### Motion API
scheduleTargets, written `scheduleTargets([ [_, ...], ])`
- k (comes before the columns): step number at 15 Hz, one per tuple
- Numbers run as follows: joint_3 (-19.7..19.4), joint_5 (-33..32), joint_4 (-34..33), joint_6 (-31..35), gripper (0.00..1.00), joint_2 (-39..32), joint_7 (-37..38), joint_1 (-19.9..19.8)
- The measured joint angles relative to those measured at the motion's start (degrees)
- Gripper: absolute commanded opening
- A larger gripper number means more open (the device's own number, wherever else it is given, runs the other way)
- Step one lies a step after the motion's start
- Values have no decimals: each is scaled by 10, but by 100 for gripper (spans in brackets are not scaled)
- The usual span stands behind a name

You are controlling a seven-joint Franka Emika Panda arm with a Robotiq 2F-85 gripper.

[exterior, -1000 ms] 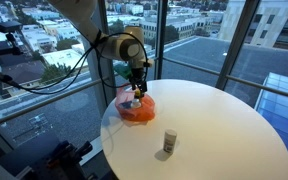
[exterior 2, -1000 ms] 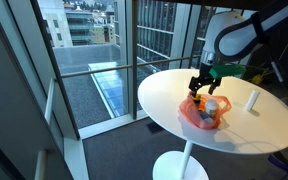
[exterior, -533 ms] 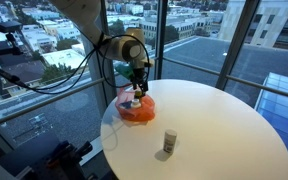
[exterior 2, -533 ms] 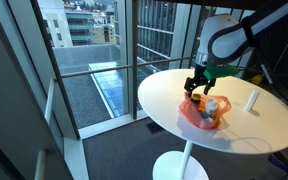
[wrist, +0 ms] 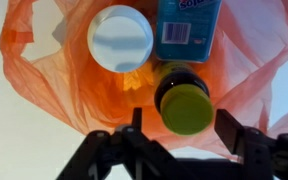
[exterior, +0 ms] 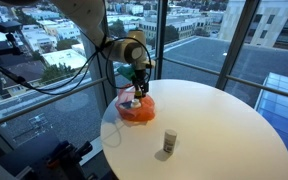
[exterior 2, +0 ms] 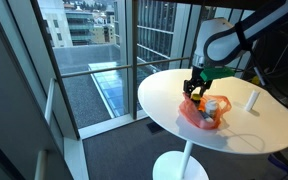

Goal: Take the yellow bottle out of the plastic bag and put it on the table

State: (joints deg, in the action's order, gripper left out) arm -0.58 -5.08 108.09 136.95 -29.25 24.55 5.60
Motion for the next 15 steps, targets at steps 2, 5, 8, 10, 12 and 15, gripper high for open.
scheduleTargets([
  [2, -1, 0, -3, -1, 38, -1, 0, 2],
  [5, -3, 0, -9, -3, 16, -1, 0, 7],
  [8, -7, 0, -17, -12, 43, -1, 0, 14],
  [10, -9, 0, -19, -19, 45, 0, 1, 16],
  [12, -12, 0, -19, -22, 59, 0, 1, 18],
  [15, -13, 0, -20, -25, 81, 0, 1, 18],
])
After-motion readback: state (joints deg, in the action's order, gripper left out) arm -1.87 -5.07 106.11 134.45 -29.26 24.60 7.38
